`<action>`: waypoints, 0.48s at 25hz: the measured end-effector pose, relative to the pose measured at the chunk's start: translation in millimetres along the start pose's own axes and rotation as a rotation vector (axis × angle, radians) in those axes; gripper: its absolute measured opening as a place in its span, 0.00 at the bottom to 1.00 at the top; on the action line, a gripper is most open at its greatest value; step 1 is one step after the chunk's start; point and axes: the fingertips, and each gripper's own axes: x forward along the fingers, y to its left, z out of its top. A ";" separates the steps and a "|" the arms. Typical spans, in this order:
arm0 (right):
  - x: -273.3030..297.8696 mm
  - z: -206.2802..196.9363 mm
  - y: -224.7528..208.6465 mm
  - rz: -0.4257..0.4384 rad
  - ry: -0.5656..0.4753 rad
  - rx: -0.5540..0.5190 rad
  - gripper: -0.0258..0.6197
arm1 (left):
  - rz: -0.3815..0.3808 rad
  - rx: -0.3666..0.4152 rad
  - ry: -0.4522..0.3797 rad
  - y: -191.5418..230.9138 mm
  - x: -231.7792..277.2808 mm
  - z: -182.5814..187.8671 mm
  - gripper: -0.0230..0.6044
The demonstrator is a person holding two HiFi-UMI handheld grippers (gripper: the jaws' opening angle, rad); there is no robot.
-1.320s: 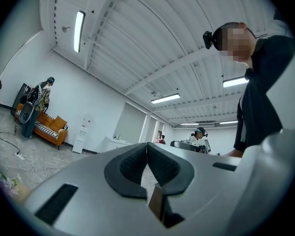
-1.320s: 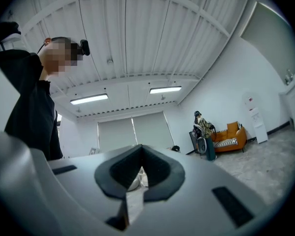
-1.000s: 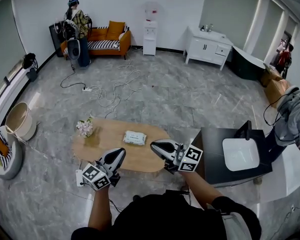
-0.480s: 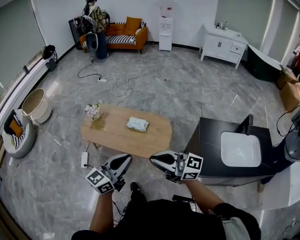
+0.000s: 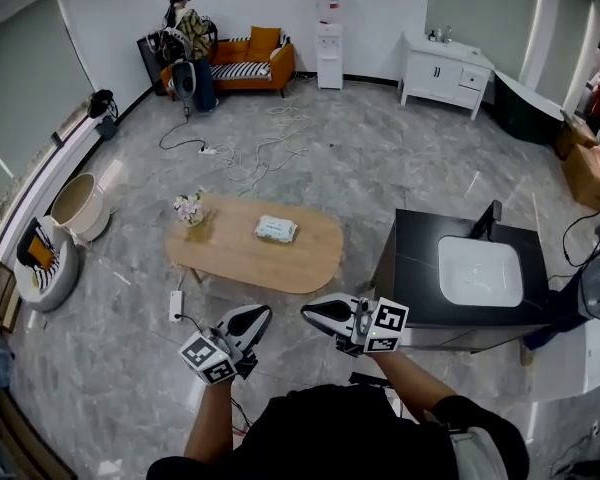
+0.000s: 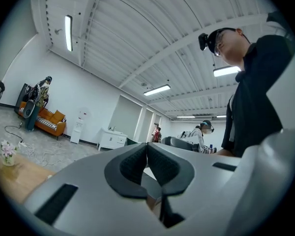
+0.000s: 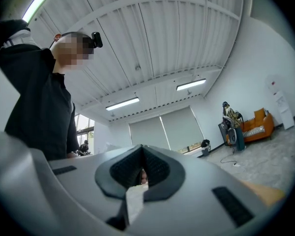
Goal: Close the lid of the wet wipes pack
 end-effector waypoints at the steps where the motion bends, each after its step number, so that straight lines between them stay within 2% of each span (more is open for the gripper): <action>1: 0.5 -1.0 0.8 -0.023 0.005 0.005 0.06 | -0.005 0.001 -0.001 -1.4 -3.4 -0.6 0.06; 4: 2.0 -3.5 7.3 -0.059 0.013 0.013 0.06 | -0.013 -0.004 -0.012 -13.4 -12.7 7.3 0.06; 12: 19.7 10.3 15.0 -0.059 0.016 -0.056 0.06 | -0.002 0.005 -0.039 -17.7 -40.4 18.2 0.06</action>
